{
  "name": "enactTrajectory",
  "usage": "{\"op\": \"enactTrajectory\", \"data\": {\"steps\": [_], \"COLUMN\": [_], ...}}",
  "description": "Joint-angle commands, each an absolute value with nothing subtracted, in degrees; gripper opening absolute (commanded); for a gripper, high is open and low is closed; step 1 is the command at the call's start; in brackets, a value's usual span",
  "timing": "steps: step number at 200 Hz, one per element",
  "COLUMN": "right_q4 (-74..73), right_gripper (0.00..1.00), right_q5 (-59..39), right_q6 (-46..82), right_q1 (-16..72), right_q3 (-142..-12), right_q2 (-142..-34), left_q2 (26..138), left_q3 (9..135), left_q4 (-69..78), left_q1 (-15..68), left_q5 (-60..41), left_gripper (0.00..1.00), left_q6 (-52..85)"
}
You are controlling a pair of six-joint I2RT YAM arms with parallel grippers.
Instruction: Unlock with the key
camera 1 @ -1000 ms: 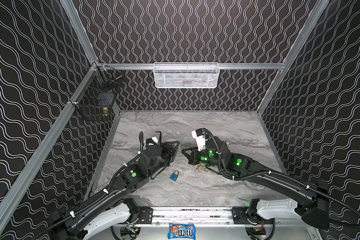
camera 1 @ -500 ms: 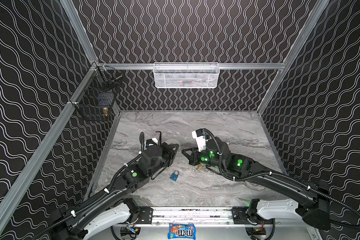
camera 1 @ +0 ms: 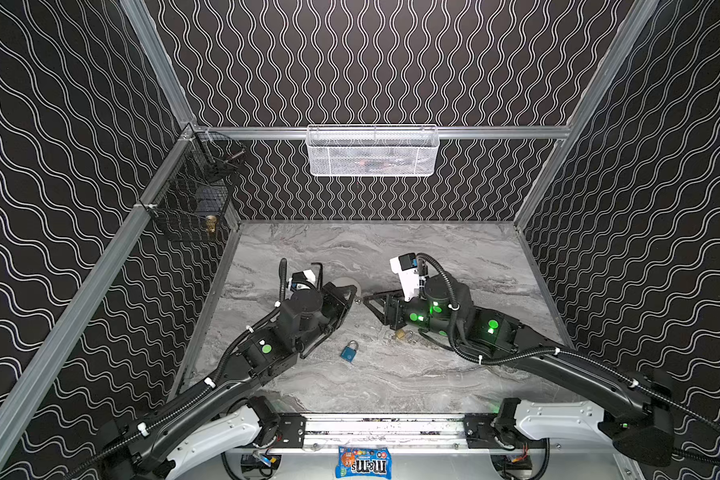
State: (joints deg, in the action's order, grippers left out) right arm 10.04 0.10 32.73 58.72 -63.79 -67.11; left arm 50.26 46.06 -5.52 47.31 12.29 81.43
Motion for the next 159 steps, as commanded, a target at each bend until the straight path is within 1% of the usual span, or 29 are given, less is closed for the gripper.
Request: {"op": "enactTrajectory", "data": {"steps": [1,11,29,45,58,100,140,159], "right_q4": [12.2,12.3,12.0,9.7,8.0,2.2,0.4,-3.5], "right_gripper": [0.54,0.59,0.61,0.61,0.58,0.52,0.51,0.49], "right_q5": [-4.5,-8.3,-16.1,-22.3,-25.8,-33.2,-35.1,-37.7], "right_q6": [29.3,29.1,29.2,29.8,30.5,31.8,32.6,34.0], "right_q1": [57.7,56.7,54.3,52.3,50.5,46.6,44.4,43.9], "right_q3": [-65.7,-66.2,-67.5,-67.6,-67.2,-64.4,-63.9,-62.2], "right_q2": [-65.8,-65.6,-66.4,-67.1,-67.3,-67.0,-67.7,-67.8], "left_q2": [49.4,49.1,48.8,48.8,48.5,48.6,48.3,48.5], "left_q3": [48.0,48.3,48.2,47.8,47.3,45.5,44.6,44.1], "left_q4": [-5.3,-4.1,0.5,4.0,6.5,14.8,18.9,20.8], "left_q1": [47.3,47.3,47.3,47.3,47.2,47.2,47.2,47.2], "left_q5": [14.2,13.1,9.4,6.1,4.1,-2.4,-4.0,-4.8], "left_gripper": [0.0,0.0,0.0,0.0,0.0,0.0,0.0,0.0], "left_q6": [64.3,56.4,44.7,38.3,35.5,33.5,34.1,34.5]}}
